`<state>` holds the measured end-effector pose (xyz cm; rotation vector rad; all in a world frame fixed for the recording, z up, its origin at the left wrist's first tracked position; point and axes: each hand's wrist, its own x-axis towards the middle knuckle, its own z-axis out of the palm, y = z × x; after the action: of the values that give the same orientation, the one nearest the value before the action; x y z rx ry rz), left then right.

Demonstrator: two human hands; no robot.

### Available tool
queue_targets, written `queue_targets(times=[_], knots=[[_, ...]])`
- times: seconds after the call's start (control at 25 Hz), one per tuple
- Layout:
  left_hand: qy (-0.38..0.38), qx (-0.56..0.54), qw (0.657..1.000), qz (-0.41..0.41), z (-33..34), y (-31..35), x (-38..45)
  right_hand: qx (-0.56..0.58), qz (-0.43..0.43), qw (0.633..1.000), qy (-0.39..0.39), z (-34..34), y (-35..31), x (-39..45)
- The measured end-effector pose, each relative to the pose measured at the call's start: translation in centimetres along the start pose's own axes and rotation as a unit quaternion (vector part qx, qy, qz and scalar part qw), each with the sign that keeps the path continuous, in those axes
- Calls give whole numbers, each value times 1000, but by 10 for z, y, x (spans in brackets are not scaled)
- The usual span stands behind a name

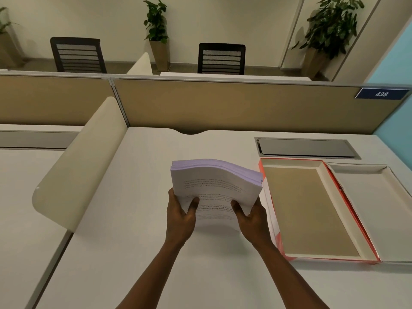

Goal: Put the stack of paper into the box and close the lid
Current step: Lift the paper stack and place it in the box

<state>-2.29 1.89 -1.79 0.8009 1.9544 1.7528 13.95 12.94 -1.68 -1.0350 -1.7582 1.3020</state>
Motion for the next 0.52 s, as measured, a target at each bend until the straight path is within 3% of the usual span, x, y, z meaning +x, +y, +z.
queue_targets(times=[0.2, 0.52], knots=[[22, -22, 999, -27, -6, -14, -3, 55, 16, 997, 60, 12, 7, -12], [-37, -26, 995, -84, -6, -12, 6, -46, 16, 999, 8, 8, 23, -14]])
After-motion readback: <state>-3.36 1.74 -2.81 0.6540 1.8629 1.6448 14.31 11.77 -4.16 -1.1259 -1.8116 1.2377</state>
